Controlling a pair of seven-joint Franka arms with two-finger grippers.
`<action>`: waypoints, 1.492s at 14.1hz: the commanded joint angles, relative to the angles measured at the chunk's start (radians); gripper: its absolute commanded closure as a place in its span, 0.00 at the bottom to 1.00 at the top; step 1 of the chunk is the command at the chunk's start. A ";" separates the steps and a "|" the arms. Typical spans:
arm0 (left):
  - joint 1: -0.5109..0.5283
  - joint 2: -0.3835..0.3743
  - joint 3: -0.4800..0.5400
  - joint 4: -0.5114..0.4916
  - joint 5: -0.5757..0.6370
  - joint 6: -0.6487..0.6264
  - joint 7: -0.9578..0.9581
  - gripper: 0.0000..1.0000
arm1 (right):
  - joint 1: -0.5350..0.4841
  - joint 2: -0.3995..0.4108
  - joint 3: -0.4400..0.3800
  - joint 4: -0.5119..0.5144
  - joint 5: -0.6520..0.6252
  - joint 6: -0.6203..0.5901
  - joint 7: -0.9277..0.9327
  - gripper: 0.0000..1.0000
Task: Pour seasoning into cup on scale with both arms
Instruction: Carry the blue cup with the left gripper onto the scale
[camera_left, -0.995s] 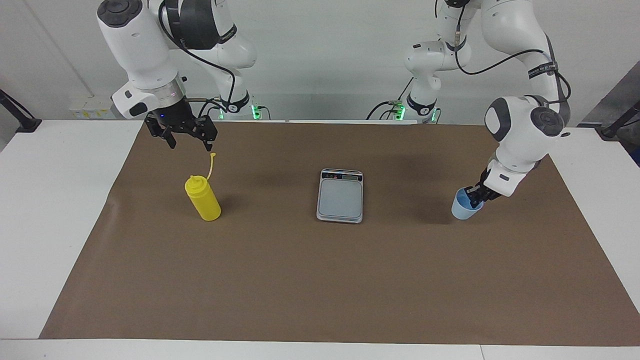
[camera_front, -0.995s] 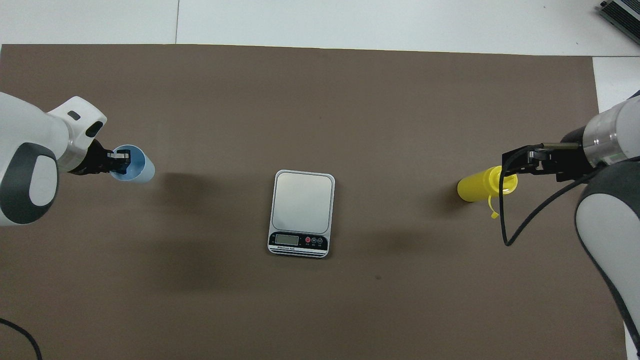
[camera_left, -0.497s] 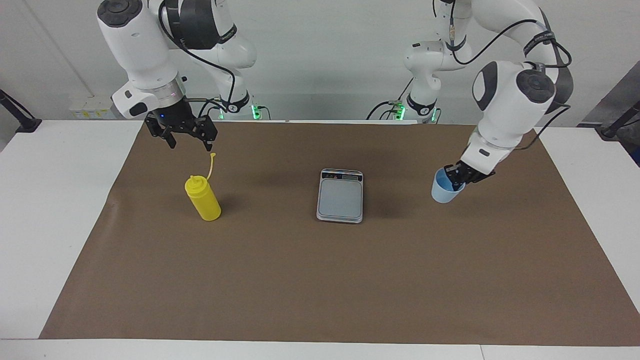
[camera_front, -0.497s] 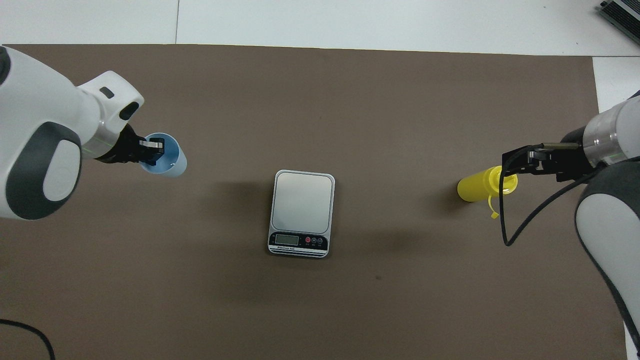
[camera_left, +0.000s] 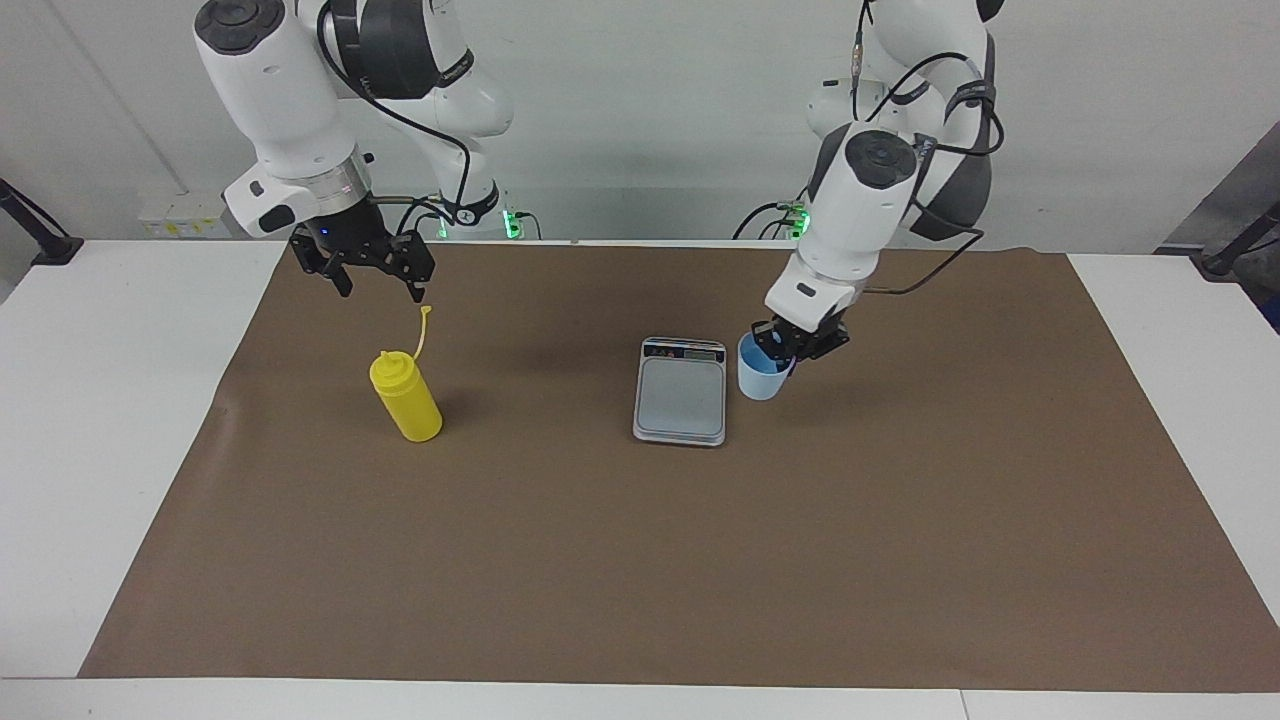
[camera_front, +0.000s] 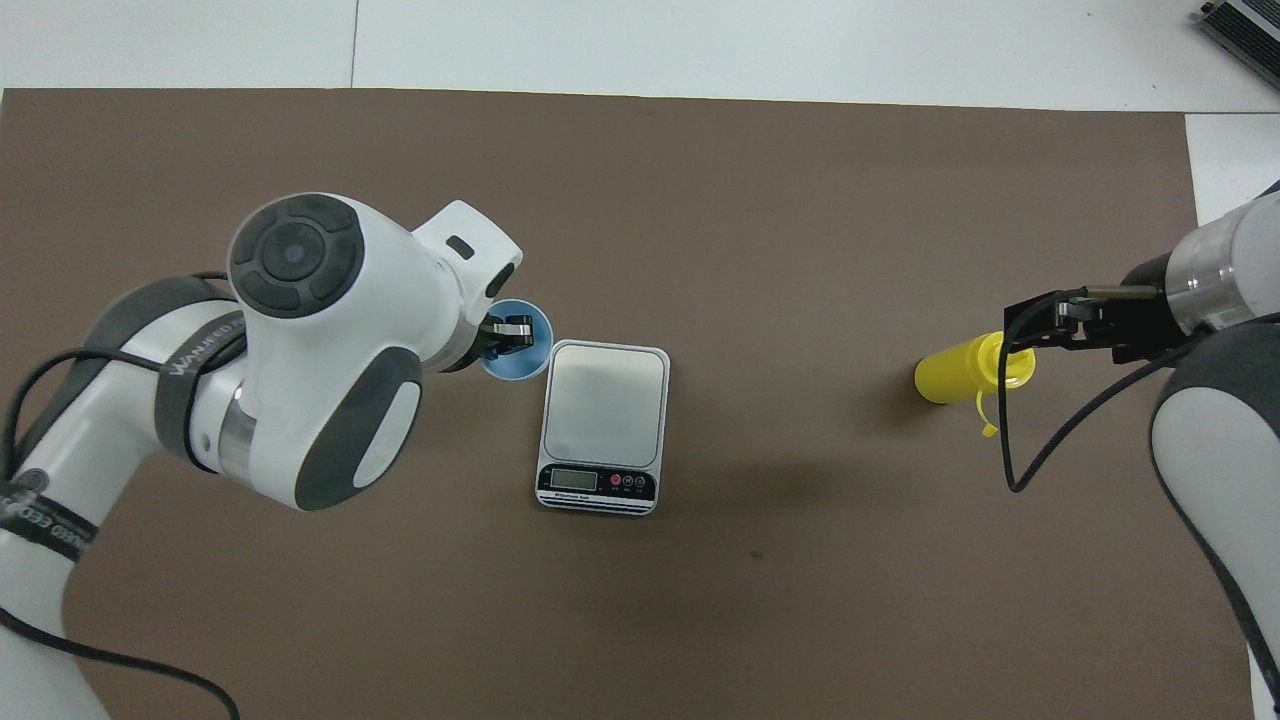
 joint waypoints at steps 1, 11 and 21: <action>-0.074 0.037 0.018 -0.029 -0.015 0.074 -0.067 1.00 | -0.005 -0.025 0.003 -0.029 0.003 0.017 -0.022 0.00; -0.160 0.103 0.021 -0.083 -0.004 0.185 -0.134 1.00 | -0.005 -0.026 0.003 -0.029 0.003 0.017 -0.022 0.00; -0.152 0.104 0.021 -0.112 0.002 0.226 -0.128 0.08 | -0.005 -0.025 0.003 -0.028 0.003 0.020 -0.022 0.00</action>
